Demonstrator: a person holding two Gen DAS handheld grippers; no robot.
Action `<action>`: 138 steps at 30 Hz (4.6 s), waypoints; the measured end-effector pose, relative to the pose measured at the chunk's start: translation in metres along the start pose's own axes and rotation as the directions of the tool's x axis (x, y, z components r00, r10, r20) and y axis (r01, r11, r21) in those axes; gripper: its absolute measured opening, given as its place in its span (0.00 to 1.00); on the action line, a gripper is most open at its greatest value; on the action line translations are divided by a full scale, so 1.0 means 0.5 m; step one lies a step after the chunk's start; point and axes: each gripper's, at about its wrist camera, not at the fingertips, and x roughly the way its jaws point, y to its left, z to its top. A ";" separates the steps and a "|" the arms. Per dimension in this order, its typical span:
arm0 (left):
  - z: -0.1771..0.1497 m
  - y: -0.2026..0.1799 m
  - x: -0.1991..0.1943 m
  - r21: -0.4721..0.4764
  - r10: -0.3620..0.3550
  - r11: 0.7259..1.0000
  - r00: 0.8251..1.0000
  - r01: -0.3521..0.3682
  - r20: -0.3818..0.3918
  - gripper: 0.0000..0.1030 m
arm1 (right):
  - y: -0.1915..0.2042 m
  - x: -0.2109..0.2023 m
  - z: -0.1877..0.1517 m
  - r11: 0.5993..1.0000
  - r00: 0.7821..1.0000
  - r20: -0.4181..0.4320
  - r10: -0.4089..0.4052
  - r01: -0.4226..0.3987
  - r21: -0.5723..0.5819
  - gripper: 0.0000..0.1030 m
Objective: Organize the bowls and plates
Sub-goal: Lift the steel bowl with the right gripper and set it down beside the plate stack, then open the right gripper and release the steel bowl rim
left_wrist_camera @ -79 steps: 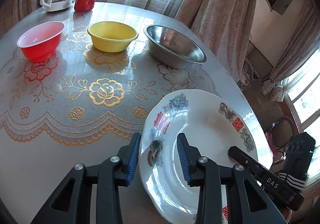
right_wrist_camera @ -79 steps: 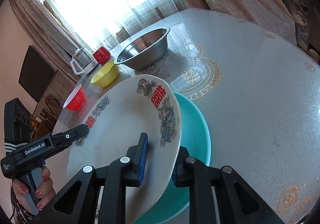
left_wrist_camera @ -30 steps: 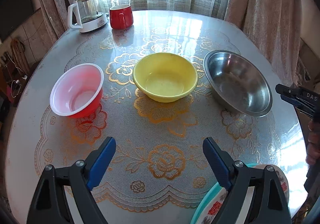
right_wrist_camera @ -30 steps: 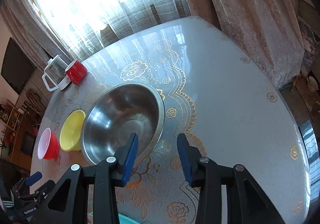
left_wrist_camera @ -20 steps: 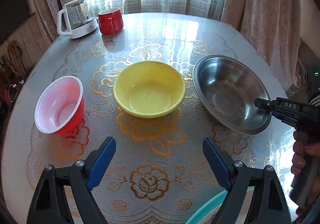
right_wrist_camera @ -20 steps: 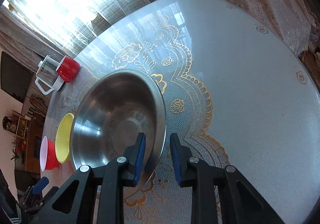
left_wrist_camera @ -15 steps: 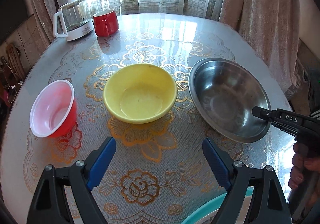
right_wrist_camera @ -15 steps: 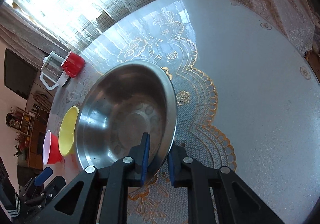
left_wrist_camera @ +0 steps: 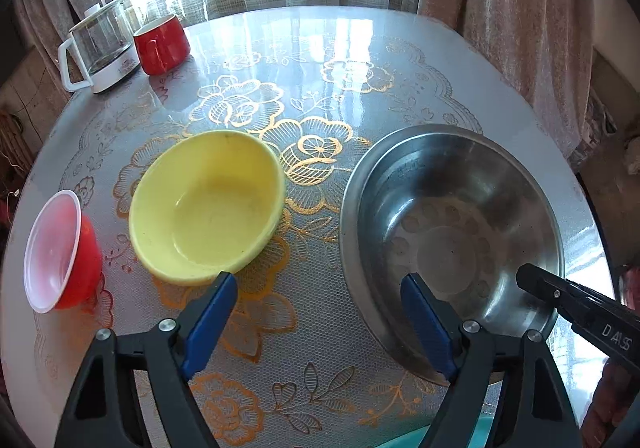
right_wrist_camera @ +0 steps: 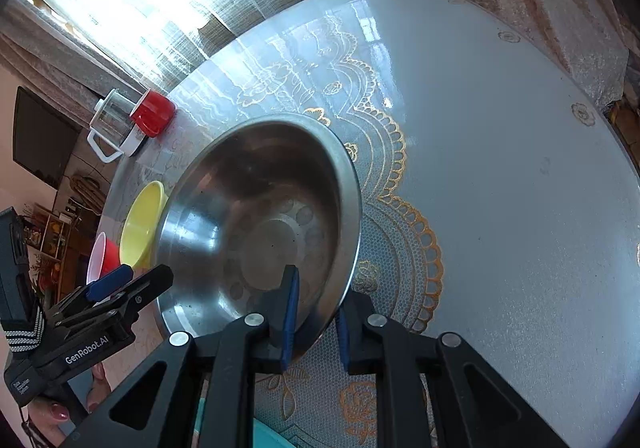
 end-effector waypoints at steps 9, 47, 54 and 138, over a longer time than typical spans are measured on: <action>0.005 -0.027 0.039 0.056 -0.015 0.998 0.998 0.018 -0.062 0.47 | 0.000 0.000 0.000 1.000 1.000 0.005 0.008 -0.008 0.003 0.17; -0.075 0.004 -0.114 0.111 -0.034 0.994 0.989 0.018 0.143 0.23 | 0.085 -0.098 -0.079 1.000 0.995 0.099 0.007 -0.006 -0.018 0.16; -0.127 0.069 -0.189 0.066 -0.039 0.998 0.975 0.026 0.217 0.23 | 0.151 -0.138 -0.123 0.998 0.989 0.146 0.038 -0.030 -0.058 0.16; -0.530 0.443 -0.280 -0.217 0.007 0.975 0.983 0.034 0.186 0.47 | 0.385 -0.064 -0.370 0.979 0.998 0.025 0.062 -0.056 -0.198 0.26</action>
